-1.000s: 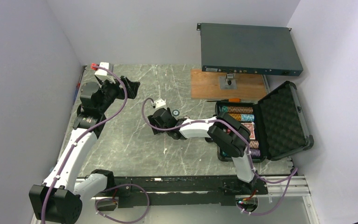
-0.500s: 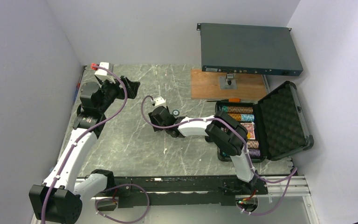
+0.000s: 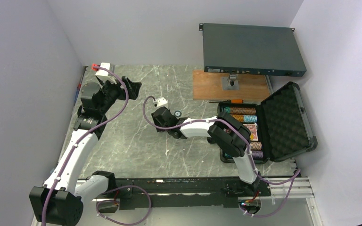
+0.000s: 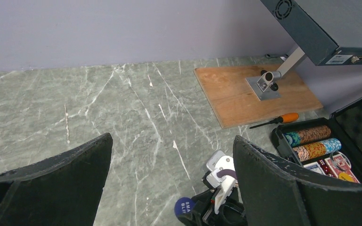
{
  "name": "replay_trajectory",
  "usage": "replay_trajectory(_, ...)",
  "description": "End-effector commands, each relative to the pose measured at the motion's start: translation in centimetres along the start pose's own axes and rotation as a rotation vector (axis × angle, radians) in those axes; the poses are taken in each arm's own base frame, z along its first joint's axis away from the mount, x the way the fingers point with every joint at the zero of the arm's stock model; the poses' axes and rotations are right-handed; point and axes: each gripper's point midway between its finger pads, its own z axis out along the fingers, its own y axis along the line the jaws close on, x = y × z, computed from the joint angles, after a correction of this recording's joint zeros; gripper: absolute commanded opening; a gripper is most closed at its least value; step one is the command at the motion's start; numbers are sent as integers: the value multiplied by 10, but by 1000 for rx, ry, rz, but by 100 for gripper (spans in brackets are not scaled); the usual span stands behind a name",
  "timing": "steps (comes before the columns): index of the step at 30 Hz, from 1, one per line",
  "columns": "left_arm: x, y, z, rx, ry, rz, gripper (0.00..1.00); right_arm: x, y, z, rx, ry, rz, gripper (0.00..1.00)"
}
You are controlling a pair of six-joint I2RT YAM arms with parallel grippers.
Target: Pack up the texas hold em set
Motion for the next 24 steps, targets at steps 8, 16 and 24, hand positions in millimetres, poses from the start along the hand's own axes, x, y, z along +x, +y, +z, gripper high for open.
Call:
replay_trajectory(8,-27,-11,-1,38,-64,1,99,-36,-7,-22,3,-60,22,42)
replay_trajectory(16,-30,-4,-3,-1,-70,13,99,-36,31,-22,-178,-68,-43,78)
replay_trajectory(24,-31,11,-5,-78,-70,-1,99,-29,55,-8,-210,-37,-115,87)
